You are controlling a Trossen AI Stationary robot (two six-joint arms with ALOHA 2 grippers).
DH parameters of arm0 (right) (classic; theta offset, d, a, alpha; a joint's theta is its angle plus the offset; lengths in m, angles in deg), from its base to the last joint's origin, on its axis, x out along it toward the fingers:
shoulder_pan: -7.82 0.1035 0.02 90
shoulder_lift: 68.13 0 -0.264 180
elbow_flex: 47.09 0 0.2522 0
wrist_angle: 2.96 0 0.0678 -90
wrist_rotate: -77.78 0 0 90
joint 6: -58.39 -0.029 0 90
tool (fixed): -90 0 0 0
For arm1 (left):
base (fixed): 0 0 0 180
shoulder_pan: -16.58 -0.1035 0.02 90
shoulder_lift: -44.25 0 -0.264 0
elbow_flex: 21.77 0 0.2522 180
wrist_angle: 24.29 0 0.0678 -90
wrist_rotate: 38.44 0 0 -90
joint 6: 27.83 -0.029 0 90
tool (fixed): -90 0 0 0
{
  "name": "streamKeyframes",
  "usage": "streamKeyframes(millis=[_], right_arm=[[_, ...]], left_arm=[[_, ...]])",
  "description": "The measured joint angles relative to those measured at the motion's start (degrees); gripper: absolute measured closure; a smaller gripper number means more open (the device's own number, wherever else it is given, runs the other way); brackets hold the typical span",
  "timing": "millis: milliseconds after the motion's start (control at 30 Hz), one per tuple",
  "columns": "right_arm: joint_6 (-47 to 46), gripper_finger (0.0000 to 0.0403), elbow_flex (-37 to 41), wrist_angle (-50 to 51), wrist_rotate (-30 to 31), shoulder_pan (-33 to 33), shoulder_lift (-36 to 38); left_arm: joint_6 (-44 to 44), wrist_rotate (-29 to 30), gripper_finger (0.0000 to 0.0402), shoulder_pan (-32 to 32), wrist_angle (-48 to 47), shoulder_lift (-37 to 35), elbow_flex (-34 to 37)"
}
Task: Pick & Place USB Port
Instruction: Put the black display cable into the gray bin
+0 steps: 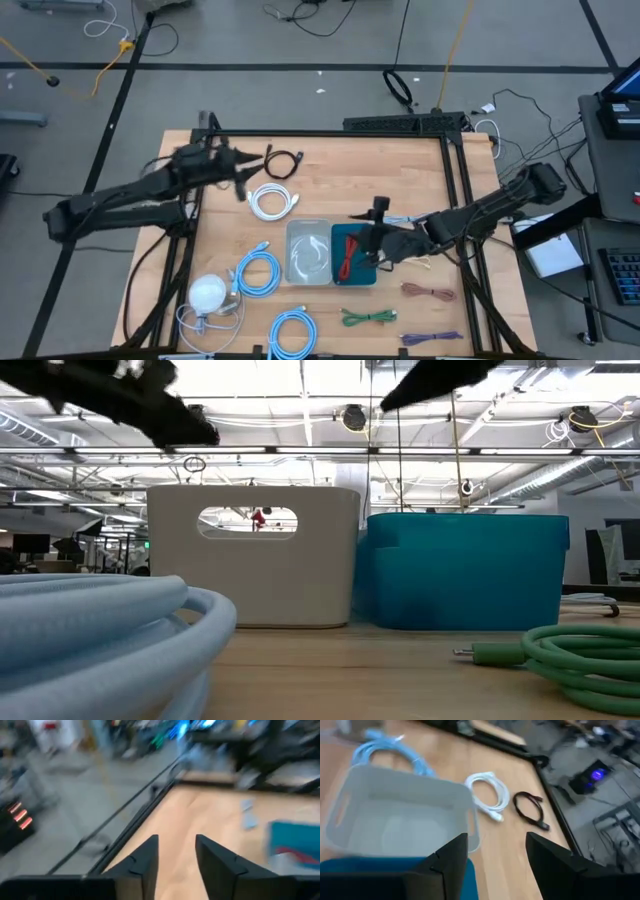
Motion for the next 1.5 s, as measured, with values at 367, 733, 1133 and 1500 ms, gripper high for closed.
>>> streamKeyframes(millis=[367,733,1133,1500], right_arm=[[0.96,0.0231,21.03,-30.49,1.24,0.18,10.14],[0.4,0.0232,24.36,-30.27,1.25,1.61,11.19],[0.03,0.0232,24.76,-30.14,1.29,1.7,11.17],[-0.74,0.0232,24.89,-29.89,1.08,1.96,11.17]], left_arm=[[5.27,38.2,0.0254,2.81,-15.25,31.79,-19.18],[5.35,37.07,0.0254,4.0,-26.65,37.17,-31.97],[-4.78,32.26,0.0254,3.22,-39.33,41.75,-31.88],[-11.59,23.01,0.0254,2.82,-31.93,50.41,-31.99]])
